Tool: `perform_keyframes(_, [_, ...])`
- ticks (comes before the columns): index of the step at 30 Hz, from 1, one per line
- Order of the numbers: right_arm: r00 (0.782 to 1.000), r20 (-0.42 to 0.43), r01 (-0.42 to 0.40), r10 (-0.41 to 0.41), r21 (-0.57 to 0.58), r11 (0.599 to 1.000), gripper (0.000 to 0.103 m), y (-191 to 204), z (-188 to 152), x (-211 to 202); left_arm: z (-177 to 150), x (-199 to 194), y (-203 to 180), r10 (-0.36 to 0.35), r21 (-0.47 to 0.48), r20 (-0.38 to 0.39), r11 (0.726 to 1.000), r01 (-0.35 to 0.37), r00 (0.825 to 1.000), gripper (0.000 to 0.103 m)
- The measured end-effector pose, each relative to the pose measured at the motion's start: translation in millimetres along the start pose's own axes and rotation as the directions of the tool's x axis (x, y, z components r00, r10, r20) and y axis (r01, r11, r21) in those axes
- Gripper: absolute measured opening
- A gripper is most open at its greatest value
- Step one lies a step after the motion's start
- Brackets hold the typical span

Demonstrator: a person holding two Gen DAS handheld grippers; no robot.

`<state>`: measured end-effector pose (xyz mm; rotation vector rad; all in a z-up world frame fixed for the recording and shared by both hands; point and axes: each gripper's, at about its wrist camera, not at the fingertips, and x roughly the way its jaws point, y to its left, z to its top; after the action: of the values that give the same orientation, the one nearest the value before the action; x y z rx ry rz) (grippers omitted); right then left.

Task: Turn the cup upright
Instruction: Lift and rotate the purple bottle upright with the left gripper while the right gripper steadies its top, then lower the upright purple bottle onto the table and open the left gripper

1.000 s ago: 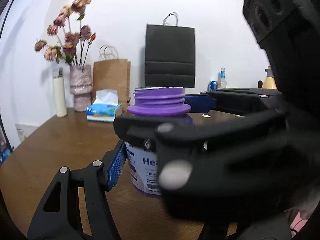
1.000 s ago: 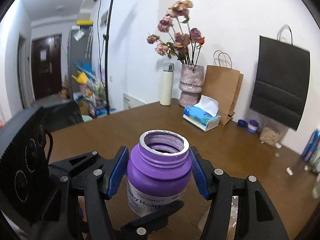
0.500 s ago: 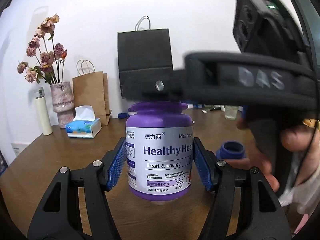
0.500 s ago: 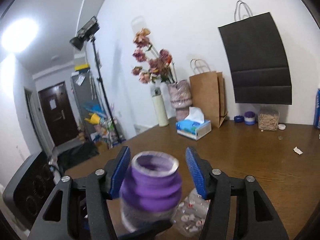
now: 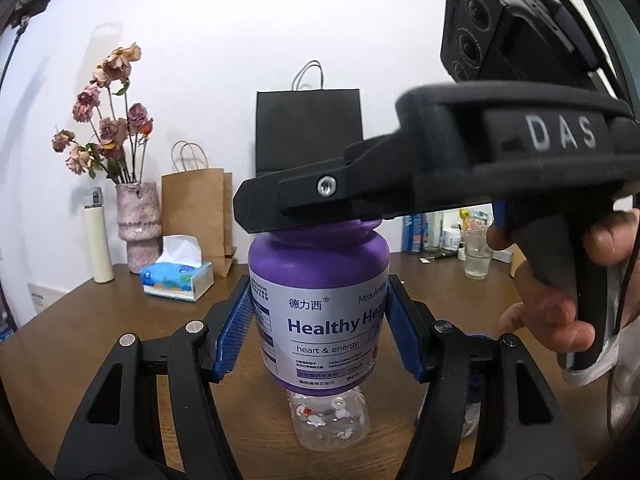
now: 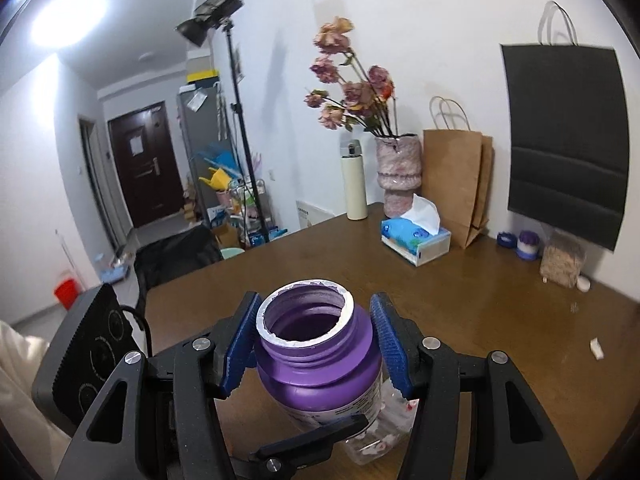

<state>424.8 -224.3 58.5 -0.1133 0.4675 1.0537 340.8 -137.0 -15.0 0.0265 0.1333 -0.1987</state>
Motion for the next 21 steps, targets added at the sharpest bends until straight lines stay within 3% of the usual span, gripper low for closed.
perform_keyframes(2, [1.000, 0.020, -0.001, 0.001, -0.028, 1.000, 0.061, 1, -4, 3, -2, 3, 2, 0.003, -0.006, -0.010, 1.000, -0.003, 1.000, 0.060])
perform_keyframes(7, [0.998, 0.060, -0.039, 0.037, 0.040, 0.998, 0.061, -15, -19, 9, -8, 11, 3, -0.007, 0.005, -0.039, 1.000, 0.007, 0.999, 0.060])
perform_keyframes(11, [0.993, 0.077, -0.097, 0.091, 0.082, 0.992, 0.062, -24, -22, 4, -11, 7, 0, -0.008, 0.049, -0.015, 0.999, 0.009, 1.000, 0.060])
perform_keyframes(19, [0.994, 0.075, -0.089, 0.085, 0.053, 0.995, 0.062, -8, -25, 4, -13, 0, 7, -0.035, 0.080, -0.032, 0.996, 0.037, 0.999, 0.060])
perform_keyframes(21, [0.997, 0.059, -0.053, 0.052, 0.023, 0.998, 0.055, 5, -28, 10, -16, -3, 11, -0.036, 0.087, -0.051, 0.995, 0.040, 0.998, 0.060])
